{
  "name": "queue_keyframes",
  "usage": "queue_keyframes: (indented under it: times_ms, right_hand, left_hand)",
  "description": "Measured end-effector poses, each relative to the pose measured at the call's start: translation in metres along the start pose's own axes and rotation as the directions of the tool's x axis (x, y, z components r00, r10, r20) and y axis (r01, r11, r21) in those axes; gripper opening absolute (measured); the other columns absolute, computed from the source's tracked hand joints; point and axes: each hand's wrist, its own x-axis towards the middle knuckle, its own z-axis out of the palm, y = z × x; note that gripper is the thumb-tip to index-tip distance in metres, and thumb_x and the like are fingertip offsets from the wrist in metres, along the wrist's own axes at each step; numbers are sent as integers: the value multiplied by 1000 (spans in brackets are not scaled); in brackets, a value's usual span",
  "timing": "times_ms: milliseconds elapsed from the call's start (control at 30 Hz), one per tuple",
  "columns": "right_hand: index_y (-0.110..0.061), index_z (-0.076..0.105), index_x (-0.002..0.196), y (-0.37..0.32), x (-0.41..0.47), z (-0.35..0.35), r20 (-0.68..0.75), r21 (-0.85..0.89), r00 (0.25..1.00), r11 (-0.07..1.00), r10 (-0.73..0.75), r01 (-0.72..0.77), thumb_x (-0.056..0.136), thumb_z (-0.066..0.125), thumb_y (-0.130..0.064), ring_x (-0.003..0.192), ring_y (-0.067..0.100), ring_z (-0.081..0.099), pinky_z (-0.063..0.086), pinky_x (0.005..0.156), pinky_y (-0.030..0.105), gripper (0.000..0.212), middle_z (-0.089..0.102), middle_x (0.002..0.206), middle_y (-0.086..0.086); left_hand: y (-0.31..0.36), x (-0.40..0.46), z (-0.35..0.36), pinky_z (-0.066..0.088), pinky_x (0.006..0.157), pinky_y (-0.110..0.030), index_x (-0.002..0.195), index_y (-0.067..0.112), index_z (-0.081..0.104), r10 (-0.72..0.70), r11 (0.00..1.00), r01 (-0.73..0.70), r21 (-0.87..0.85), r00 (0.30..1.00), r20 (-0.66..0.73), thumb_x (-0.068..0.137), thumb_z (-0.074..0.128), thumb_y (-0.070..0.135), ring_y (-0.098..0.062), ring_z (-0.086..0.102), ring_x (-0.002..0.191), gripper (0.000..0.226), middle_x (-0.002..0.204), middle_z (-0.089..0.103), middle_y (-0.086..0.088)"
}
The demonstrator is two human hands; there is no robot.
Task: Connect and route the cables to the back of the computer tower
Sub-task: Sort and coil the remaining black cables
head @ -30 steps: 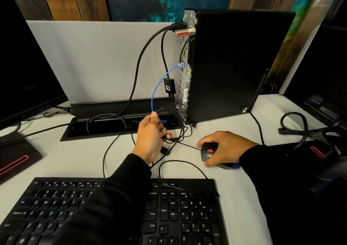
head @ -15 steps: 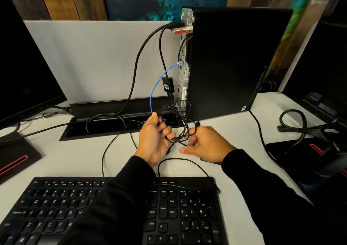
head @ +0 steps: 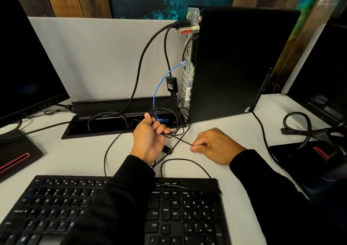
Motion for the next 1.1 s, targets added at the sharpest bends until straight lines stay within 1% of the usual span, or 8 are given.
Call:
queue_keyframes:
  times_ms: [167, 300, 467, 567, 633, 800, 1000, 1100]
  right_hand:
    - [-2, 68, 74, 9, -2, 0, 58, 12, 997, 999, 46, -47, 99, 64, -34, 70, 23, 57, 48, 70, 30, 40, 63, 75, 16]
    - [-17, 82, 91, 5, -5, -2, 71, 49, 990, 991, 120, -124, 94, 71, -39, 80, 10, 64, 49, 71, 21, 25, 71, 82, -3]
    - [-24, 68, 97, -3, -3, -8, -201, 430, 948, 892, 247, -141, 86, 78, -27, 92, 14, 64, 52, 81, 28, 15, 65, 98, -5]
    - [-29, 52, 110, -5, 2, -6, -389, 398, 852, 898, 350, -188, 88, 68, -8, 95, 15, 63, 53, 79, 25, 34, 48, 117, -5]
    - [-35, 54, 129, -7, 3, -5, -365, 407, 880, 902, 303, -142, 95, 64, -10, 90, 13, 64, 54, 78, 19, 43, 48, 125, -14]
    - [-30, 75, 101, -6, 1, -8, -386, 497, 892, 868, 236, -15, 104, 57, -20, 60, 5, 57, 50, 60, 23, 20, 69, 76, -14]
    - [-35, 78, 92, -7, 9, -19, -489, 693, 746, 721, 452, 17, 103, 60, -25, 66, 28, 44, 43, 64, 41, 24, 65, 95, 29]
    - [-32, 77, 92, -10, 13, -20, -515, 715, 682, 699, 519, 7, 103, 60, -23, 62, 5, 51, 48, 72, 36, 22, 69, 72, -9]
  left_hand:
    - [0, -3, 0, 38, 49, -26, 77, 18, 43, 12, 997, -13, 82, 1000, 13, 112, 29, 36, -11, 22, 49, 41, 60, 23, 5]
    - [-3, -12, 4, 26, 47, -26, 77, 17, 43, 56, 960, -67, 273, 997, 47, 111, 35, 33, -11, 21, 50, 38, 60, 27, 4]
    - [-6, -20, 8, 16, 49, -27, 68, 20, 43, -21, 967, 4, 256, 998, 63, 104, 46, 33, -11, 17, 50, 39, 58, 25, 5]
    - [-5, -22, 9, 17, 42, -24, 63, 21, 42, -60, 977, 50, 209, 997, 43, 100, 48, 33, -10, 16, 47, 40, 57, 23, 5]
    - [-5, -22, 10, 17, 41, -23, 62, 21, 42, -76, 977, 69, 200, 997, 29, 99, 50, 35, -10, 15, 47, 40, 58, 22, 6]
    - [-6, -21, 10, 15, 45, -24, 71, 21, 43, -12, 935, -15, 353, 997, 74, 100, 59, 41, -9, 17, 47, 39, 61, 24, 4]
    - [-10, -28, 13, 23, 40, -20, 75, 16, 51, -103, 836, -34, 547, 971, 217, 104, 53, 38, -8, 20, 45, 37, 57, 27, 6]
    - [-10, -29, 14, 21, 41, -20, 80, 13, 54, -166, 818, -3, 576, 956, 240, 107, 47, 37, -8, 19, 45, 36, 56, 24, 6]
